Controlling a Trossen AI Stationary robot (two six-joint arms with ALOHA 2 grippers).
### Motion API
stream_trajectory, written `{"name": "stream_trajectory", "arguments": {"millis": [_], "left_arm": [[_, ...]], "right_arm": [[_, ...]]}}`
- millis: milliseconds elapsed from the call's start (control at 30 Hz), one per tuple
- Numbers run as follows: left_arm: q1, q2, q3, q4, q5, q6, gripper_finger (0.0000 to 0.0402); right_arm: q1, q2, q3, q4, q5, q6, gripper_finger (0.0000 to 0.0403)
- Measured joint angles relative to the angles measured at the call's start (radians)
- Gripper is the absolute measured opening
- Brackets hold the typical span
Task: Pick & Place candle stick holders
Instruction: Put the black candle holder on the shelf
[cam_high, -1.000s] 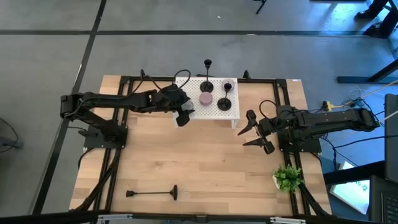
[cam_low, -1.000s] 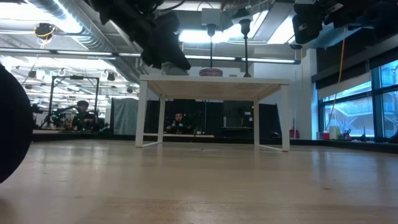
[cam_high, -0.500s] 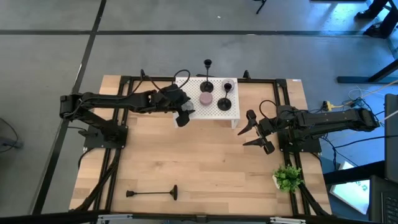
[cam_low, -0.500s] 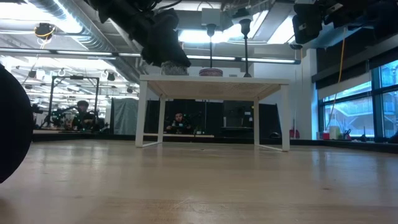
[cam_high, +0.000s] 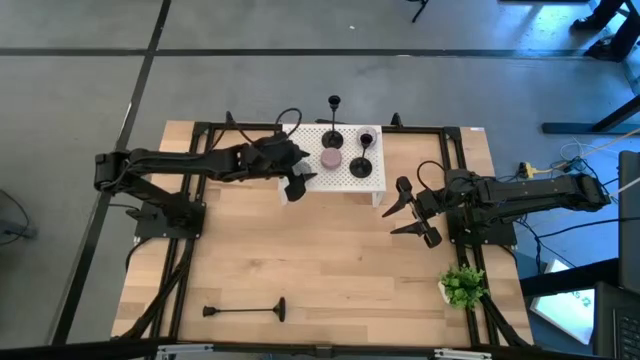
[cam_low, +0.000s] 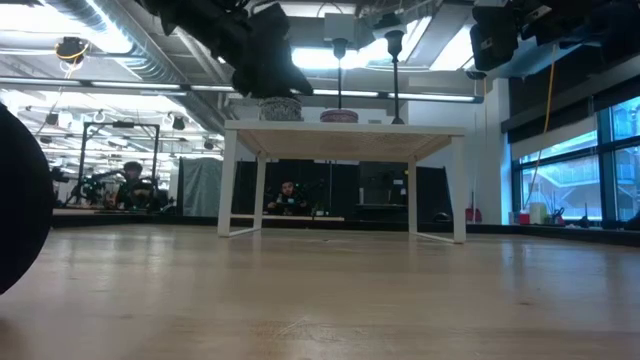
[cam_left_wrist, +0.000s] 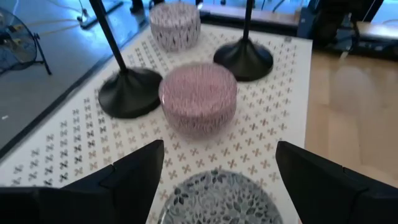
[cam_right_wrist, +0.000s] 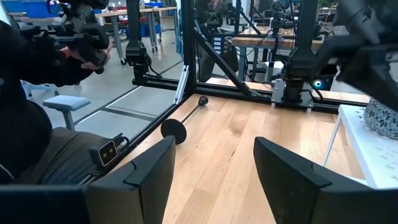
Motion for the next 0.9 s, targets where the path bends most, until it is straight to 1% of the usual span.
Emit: {"name": "stream_trajectory", "arguments": {"millis": [100, 233, 500, 667, 800, 900], "left_arm": [[0.000, -0.016, 0.000, 0.026, -0.002, 0.005, 0.0306], [0.000, -0.050, 0.000, 0.055, -0.032, 0.009, 0.0306], [-0.019, -0.119, 0.000, 0.122, -0.025, 0.008, 0.0306], [-0.095, -0.132, -0.004, 0.206, -0.022, 0.034, 0.0306], [-0.173, -0.133, -0.048, 0.360, -0.015, 0.033, 0.0306], [-0.234, -0.133, -0.066, 0.416, -0.021, 0.033, 0.0306]], "right_arm": [[0.000, 0.000, 0.000, -0.001, 0.000, 0.006, 0.0220], [0.000, 0.000, 0.000, -0.001, 0.000, 0.006, 0.0220], [0.000, 0.000, 0.000, -0.001, 0.000, 0.006, 0.0220], [0.000, 0.000, 0.000, -0.001, 0.000, 0.006, 0.0220], [0.000, 0.000, 0.000, -0.001, -0.001, 0.007, 0.0220], [0.000, 0.000, 0.000, -0.001, -0.001, 0.007, 0.0220]]}}
